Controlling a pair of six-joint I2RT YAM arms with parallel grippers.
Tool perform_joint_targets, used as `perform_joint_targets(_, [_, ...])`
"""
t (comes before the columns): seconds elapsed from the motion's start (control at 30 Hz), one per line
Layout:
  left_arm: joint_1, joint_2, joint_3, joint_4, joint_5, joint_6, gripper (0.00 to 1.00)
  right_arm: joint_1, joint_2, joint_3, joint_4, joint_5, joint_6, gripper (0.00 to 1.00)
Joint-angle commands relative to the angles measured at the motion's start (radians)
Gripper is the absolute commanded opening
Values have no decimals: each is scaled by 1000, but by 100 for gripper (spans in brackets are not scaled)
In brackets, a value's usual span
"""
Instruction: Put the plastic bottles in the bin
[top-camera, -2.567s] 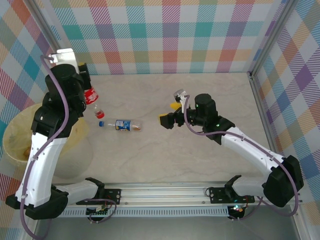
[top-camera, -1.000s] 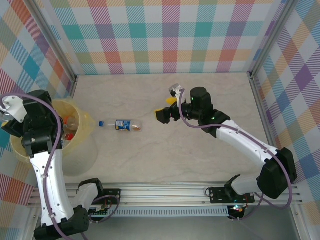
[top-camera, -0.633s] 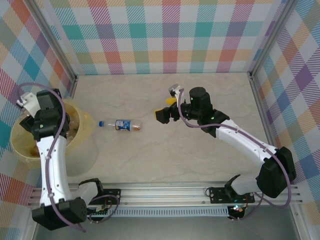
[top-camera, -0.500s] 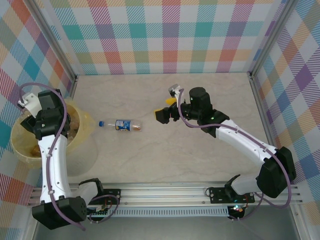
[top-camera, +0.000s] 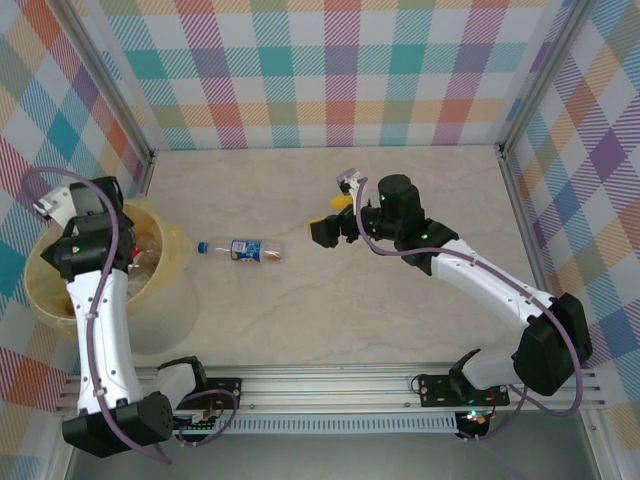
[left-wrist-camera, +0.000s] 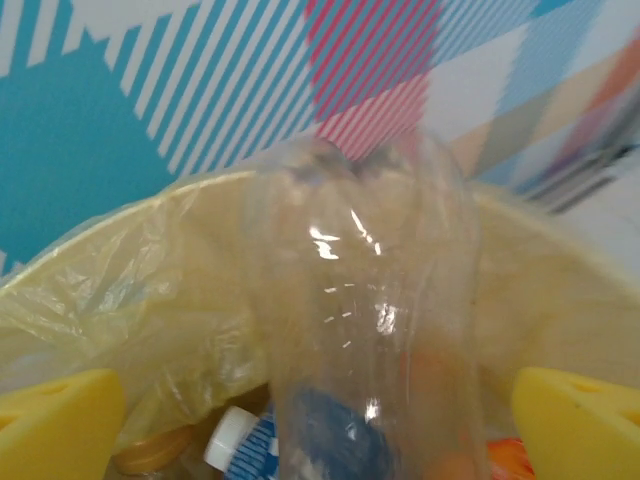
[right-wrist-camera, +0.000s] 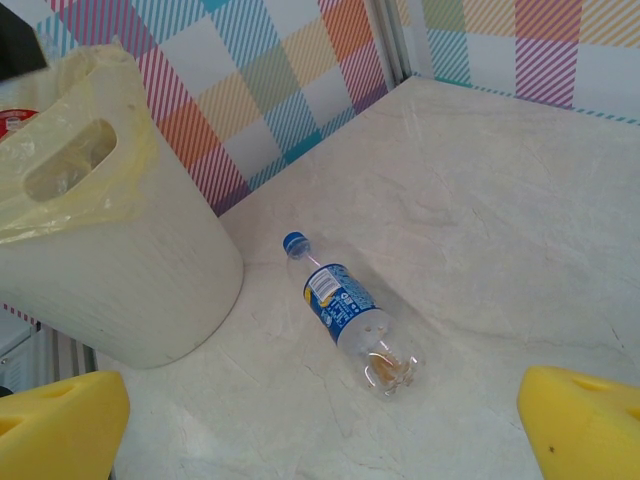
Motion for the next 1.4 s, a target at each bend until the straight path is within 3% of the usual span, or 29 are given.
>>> perform_joint_targets(0.0, [5,-32,116,-79,209,-32,100,7,11,32,18,-10,9,100])
perform_joint_targets(0.1, [4,-14,148,-65,326,-44,100,8,14,37,17,-11,13,100])
perform_joint_targets(0.4, [5,96,39,20,418,-100,100,12,-5,28,0,4,8,100])
perform_joint_targets(0.5, [7,128,8,-4,392,-151,100,13,-9,25,-1,7,8,100])
perform_joint_targets(0.63, [9,97,-12,-64,270,-220,100,14,-12,19,0,12,7,100])
perform_joint_targets(0.73, [20,53,-12,-55,267,-212,100,14,-10,16,4,14,1,100])
perform_joint_targets(0.93, [22,35,91,-26,413,-161,100,14,-7,18,7,16,-3,100])
perform_joint_targets(1.13, [10,-9,188,-36,481,-224,100,14,-32,-6,5,73,0,100])
perform_joint_targets(1.23, [-58,-12,193,-2,532,-258,100,14,-51,-22,0,125,1,100])
perform_joint_targets(1.37, [-277,23,201,29,413,-296,100,14,-76,-41,-2,188,17,100])
